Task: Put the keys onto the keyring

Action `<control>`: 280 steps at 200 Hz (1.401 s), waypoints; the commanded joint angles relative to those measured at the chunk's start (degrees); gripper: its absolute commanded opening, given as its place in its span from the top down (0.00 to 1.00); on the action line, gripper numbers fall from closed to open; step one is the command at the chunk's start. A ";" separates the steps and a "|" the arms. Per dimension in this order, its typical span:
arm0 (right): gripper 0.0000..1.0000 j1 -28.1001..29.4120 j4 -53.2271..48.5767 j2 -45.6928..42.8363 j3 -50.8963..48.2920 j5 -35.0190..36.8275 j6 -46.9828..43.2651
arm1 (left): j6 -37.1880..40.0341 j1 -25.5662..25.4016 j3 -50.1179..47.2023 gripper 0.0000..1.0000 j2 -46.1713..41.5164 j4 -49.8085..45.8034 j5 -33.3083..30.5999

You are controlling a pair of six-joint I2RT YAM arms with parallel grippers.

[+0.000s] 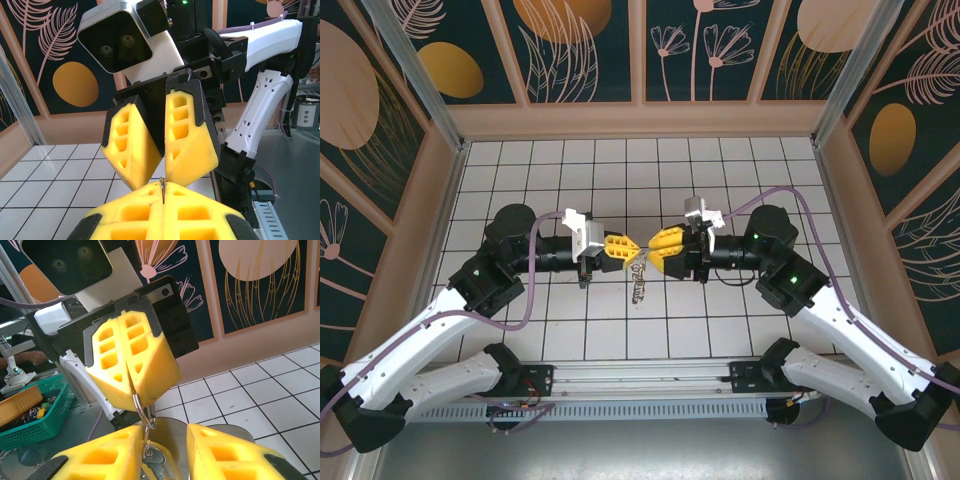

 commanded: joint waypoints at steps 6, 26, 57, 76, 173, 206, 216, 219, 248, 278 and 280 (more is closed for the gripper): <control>0.74 -0.52 1.50 -0.43 0.44 -1.46 0.82 | 0.90 0.12 -0.29 1.00 -0.87 2.07 -0.32; 0.79 -0.62 1.89 -0.52 0.13 -1.96 0.89 | 0.87 0.07 -0.30 1.00 -0.61 2.20 -0.28; 0.84 -0.85 1.90 -0.13 0.07 -2.64 0.79 | 0.86 0.08 -0.20 1.00 -0.43 2.51 -0.30; 0.86 -1.08 1.87 0.14 0.00 -3.29 0.64 | 0.90 0.08 -0.09 1.00 -0.26 2.58 -0.40; 0.86 -1.23 1.84 1.24 0.08 -5.85 0.51 | 1.02 0.05 -0.33 1.00 0.10 3.19 -0.80; 1.00 -1.49 1.74 1.54 0.32 -6.67 0.28 | 0.86 0.10 -0.29 1.00 0.19 3.03 -1.06; 1.00 -1.65 1.83 1.66 0.32 -7.05 0.28 | 0.86 0.10 -0.24 1.00 0.26 3.03 -1.15; 1.00 -1.71 1.84 1.69 0.27 -7.16 0.30 | 0.90 0.03 -0.18 1.00 0.28 3.03 -1.08; 1.00 -2.46 2.42 1.85 -0.19 -8.29 0.55 | 0.68 0.13 -0.01 1.00 0.02 3.27 -0.92; 1.00 -3.17 2.68 2.44 -0.66 -9.87 1.07 | 0.23 0.09 0.00 1.00 -0.52 4.90 -0.34; 1.00 -3.17 2.78 2.47 -0.70 -9.93 1.13 | 0.28 0.08 0.00 1.00 -0.52 5.00 -0.29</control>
